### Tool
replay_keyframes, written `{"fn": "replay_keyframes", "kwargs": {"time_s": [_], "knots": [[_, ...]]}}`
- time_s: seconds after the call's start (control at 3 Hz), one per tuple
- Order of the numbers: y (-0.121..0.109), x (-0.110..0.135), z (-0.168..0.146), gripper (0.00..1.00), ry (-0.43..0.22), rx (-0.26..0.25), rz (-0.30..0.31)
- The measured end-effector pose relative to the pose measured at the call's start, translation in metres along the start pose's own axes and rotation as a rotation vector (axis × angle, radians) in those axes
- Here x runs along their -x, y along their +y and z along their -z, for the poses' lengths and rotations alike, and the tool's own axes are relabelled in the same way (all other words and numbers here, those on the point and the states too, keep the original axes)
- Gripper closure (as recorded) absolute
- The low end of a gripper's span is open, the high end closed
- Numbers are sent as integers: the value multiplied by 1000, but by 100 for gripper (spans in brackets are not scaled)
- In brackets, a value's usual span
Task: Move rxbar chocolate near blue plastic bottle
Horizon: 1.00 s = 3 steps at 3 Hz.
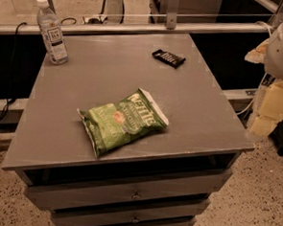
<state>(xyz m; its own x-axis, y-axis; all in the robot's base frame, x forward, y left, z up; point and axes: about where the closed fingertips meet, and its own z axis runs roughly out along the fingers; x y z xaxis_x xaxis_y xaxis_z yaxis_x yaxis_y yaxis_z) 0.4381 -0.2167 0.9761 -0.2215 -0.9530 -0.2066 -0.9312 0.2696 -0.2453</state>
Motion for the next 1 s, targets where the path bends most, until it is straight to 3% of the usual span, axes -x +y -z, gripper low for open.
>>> {"fn": "replay_keyframes", "kwargs": {"time_s": [0.33,0.67,1.0], "knots": [[0,0,0,0,0,0,0],[-15,14,-12,0,-42,0,21],[-65,39,-40,0,-118,-31,19]]}}
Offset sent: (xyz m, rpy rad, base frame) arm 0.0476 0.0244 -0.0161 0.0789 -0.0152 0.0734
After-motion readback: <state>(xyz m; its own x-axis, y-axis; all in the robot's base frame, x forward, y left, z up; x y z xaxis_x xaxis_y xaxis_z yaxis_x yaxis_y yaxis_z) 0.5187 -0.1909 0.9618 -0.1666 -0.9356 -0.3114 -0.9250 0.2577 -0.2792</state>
